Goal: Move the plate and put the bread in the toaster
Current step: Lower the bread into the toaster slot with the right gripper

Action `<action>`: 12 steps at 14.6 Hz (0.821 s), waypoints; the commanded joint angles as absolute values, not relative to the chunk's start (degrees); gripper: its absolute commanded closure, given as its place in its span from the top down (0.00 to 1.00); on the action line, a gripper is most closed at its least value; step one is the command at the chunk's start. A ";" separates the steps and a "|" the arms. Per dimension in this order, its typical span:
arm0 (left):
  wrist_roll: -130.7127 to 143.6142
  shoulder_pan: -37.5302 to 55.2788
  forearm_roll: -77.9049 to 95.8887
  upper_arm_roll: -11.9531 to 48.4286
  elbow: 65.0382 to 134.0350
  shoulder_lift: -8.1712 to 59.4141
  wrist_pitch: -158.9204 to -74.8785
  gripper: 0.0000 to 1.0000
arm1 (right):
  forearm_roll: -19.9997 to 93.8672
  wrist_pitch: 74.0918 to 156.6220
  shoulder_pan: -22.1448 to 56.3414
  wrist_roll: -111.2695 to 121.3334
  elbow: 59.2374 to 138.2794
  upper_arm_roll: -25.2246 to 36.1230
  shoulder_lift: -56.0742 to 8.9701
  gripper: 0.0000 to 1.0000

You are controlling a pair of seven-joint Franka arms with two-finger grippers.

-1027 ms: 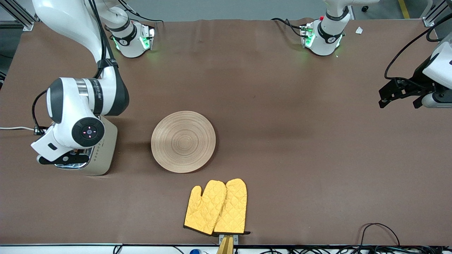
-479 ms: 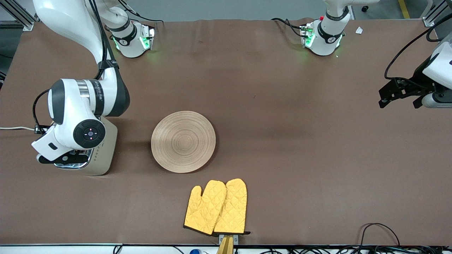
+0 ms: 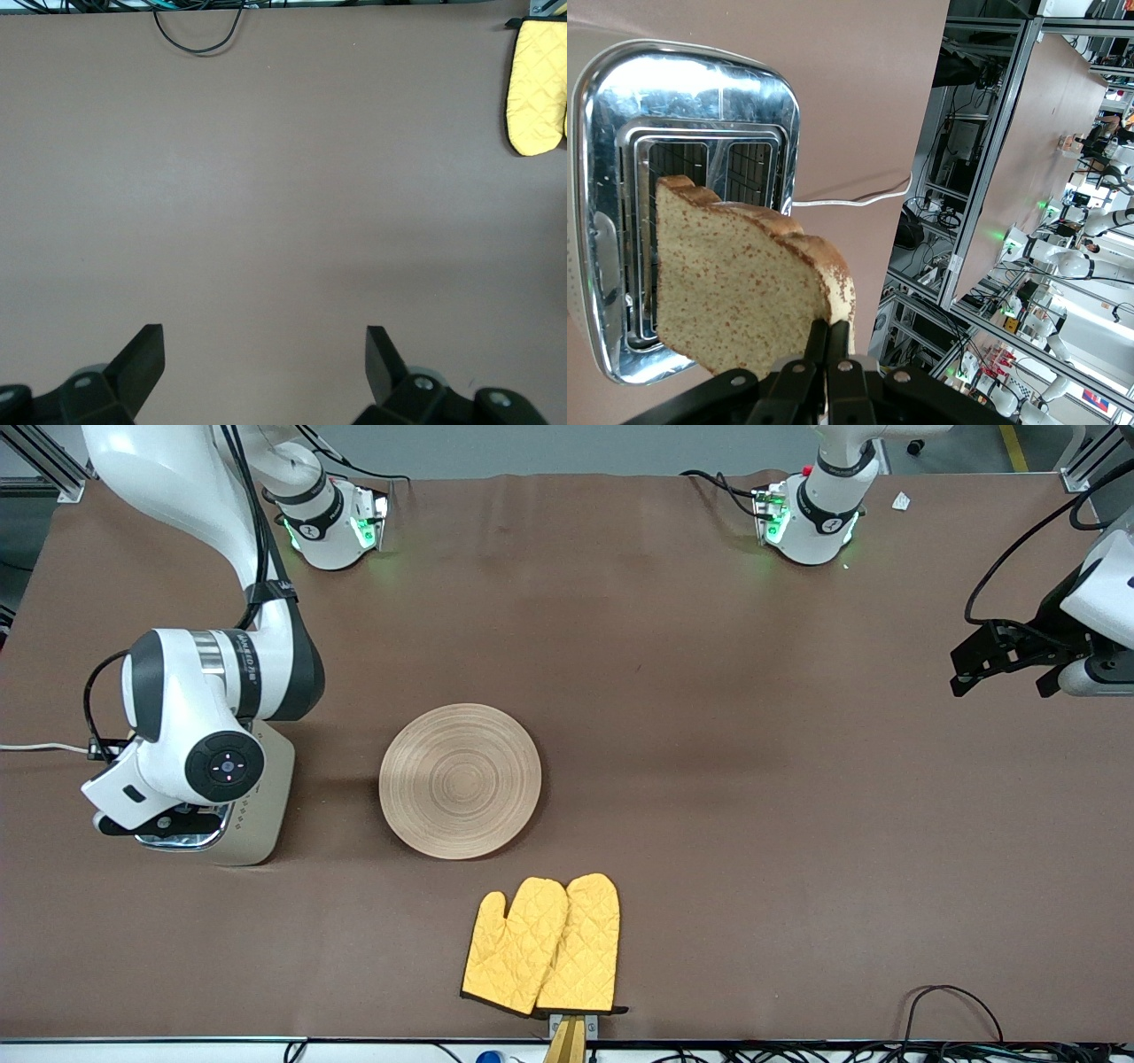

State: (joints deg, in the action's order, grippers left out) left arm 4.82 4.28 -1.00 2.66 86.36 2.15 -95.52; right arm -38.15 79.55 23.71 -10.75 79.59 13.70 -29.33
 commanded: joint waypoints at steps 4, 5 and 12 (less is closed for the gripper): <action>5.71 4.40 -1.41 2.72 86.66 1.76 -95.71 1.00 | -38.76 79.98 23.47 -12.21 80.16 13.27 -30.41 0.00; 5.71 4.31 -1.41 2.72 86.66 1.76 -95.71 1.00 | -38.76 80.15 23.55 -12.56 80.16 13.27 -30.85 0.00; 5.71 4.39 -1.41 2.72 86.75 1.76 -95.71 1.00 | -34.90 81.30 23.03 -12.57 80.16 13.18 -32.96 0.00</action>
State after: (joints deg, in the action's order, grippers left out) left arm 4.82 4.30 -1.00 2.66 86.36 2.15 -95.52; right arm -36.51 81.10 23.60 -11.66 79.87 13.65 -32.97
